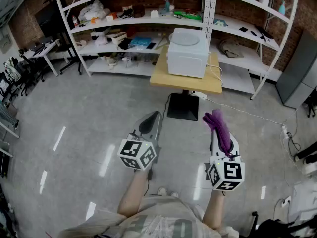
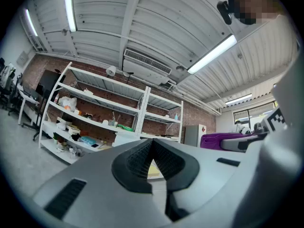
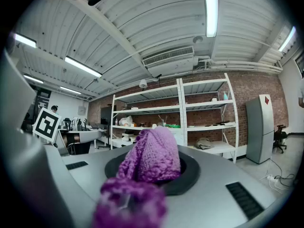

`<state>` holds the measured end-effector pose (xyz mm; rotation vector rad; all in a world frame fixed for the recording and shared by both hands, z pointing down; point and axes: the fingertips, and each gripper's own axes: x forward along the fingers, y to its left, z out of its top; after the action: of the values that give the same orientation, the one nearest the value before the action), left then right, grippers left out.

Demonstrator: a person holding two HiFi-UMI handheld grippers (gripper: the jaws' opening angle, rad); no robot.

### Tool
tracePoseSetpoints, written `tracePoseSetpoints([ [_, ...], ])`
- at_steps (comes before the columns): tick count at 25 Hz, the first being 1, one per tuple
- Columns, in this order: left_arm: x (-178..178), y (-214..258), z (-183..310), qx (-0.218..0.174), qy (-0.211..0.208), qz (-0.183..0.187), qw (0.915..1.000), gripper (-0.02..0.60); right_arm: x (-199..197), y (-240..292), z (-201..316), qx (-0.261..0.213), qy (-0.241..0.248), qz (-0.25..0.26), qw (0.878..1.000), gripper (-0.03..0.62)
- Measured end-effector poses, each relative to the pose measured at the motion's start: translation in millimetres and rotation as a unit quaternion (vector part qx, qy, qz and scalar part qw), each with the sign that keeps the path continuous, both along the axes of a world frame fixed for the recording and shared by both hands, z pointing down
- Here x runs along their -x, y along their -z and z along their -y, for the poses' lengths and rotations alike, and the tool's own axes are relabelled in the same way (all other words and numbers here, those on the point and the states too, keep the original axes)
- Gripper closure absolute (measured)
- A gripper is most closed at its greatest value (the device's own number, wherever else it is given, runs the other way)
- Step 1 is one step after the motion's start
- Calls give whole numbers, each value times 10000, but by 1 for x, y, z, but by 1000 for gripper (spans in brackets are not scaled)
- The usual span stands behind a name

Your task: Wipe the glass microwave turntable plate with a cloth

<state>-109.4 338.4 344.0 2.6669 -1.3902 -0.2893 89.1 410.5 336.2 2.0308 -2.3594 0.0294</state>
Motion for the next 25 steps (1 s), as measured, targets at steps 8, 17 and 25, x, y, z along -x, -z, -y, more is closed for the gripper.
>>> tracePoseSetpoints([
  [8, 2, 5, -8, -176, 27, 217, 9996, 580, 6, -5, -4, 6, 39, 10, 10000, 543],
  [17, -16, 6, -10, -212, -90, 392, 9990, 580, -3, -5, -4, -27, 17, -89, 10000, 543],
  [25, -35, 2, -14, -356, -61, 899, 9953, 580, -16, -20, -3, 80, 131, 6, 9999, 543],
])
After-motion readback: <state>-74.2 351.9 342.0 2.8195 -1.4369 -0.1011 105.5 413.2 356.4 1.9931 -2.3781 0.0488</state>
